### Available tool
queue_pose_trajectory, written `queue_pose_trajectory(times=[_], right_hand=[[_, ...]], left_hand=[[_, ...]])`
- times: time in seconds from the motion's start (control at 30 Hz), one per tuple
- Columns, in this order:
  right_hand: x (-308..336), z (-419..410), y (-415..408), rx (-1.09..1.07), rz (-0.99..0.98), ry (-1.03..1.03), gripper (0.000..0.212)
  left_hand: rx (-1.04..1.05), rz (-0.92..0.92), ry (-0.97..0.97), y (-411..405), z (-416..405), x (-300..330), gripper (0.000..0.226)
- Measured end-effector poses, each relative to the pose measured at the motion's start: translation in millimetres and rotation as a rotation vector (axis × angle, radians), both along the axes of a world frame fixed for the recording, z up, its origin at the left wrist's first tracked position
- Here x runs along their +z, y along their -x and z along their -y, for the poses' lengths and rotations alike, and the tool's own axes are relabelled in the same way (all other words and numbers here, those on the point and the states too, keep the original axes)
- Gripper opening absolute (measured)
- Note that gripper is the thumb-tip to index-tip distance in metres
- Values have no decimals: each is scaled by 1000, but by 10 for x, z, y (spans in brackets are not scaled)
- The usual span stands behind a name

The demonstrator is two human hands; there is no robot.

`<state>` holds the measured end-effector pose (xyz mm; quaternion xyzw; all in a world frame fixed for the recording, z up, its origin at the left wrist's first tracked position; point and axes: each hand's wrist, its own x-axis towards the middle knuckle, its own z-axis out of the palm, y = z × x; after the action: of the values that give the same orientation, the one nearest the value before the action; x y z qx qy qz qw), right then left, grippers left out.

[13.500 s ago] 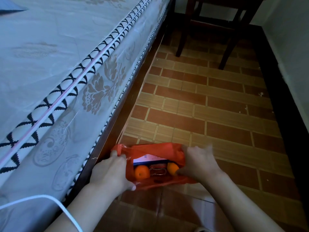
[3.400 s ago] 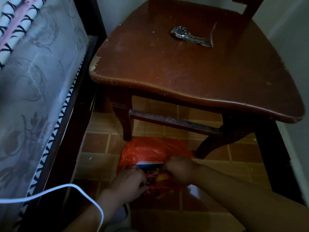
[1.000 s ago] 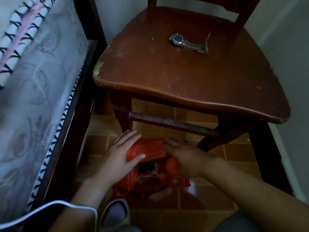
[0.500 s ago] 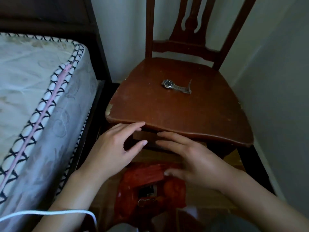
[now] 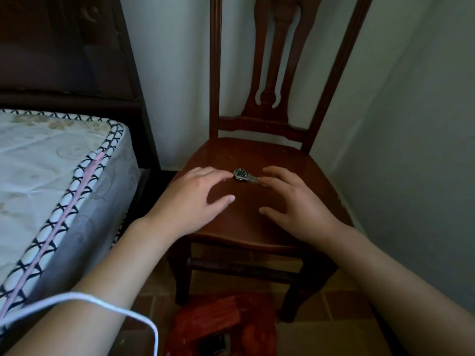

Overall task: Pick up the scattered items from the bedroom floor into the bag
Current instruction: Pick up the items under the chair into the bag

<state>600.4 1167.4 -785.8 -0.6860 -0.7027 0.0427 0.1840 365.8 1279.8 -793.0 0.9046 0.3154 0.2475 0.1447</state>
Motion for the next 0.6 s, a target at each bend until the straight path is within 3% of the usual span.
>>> queue_pose_trajectory(times=[0.2,0.37,0.6], right_hand=[[-165,-486,-133,-131,22,149,79],[-258,-679,-229,-161,44,168,47],[-282,-676,-261,-223,-1,106,31]], left_hand=[[-2,-108,-22,-333,-291,-245,52],[17,-82,-23,-373,-289,-453,49],[19,-19,17,-359,-205,-566,44]])
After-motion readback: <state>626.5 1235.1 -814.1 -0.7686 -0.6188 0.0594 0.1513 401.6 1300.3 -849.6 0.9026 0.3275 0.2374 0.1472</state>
